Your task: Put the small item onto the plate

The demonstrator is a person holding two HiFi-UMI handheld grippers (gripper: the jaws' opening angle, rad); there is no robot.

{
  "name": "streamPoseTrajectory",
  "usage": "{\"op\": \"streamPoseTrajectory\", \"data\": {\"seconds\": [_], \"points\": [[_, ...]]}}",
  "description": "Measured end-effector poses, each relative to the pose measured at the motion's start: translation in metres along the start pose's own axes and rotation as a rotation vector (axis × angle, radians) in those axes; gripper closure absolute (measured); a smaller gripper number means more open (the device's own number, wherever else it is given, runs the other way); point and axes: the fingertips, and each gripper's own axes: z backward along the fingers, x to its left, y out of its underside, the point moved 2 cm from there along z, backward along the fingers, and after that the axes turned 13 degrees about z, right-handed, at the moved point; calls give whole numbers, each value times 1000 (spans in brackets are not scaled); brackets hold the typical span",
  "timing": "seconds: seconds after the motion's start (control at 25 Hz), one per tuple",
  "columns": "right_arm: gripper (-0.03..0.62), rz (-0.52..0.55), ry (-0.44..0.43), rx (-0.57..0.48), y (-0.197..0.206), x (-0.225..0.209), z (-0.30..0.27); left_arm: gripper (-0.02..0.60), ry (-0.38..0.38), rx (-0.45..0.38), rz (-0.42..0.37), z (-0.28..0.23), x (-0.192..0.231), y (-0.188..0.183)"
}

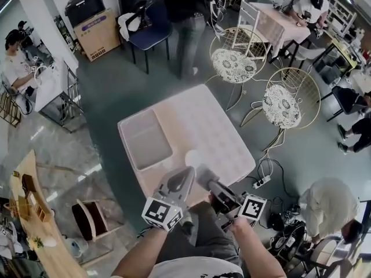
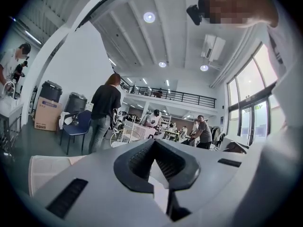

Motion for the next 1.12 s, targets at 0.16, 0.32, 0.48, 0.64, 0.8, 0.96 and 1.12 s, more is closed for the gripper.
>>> {"op": "streamPoseTrajectory", "data": {"seconds": [0.16,0.32,0.48,0.64,0.8,0.96,1.12], "points": [[513,-10,27,25,13,-34,-11,578,-7,10,9,-13,22,16],[513,-54,54,38,25,-74,-20,577,-19,26,16,-27,44,37],[513,-61,76,46,34,-107,-26,578,-27,49,22,-40,60,61],[513,-86,102,62,45,-136,-34,577,-38,69,34,-51,73,82],[513,-104,145,105,57,-162,-45,577,-51,82,46,-57,86,97],[513,-140,201,144,68,-187,-48,578,-63,91,57,-62,93,110],[513,-163,238,172,76,-202,-54,577,-67,94,61,-66,102,115]]}}
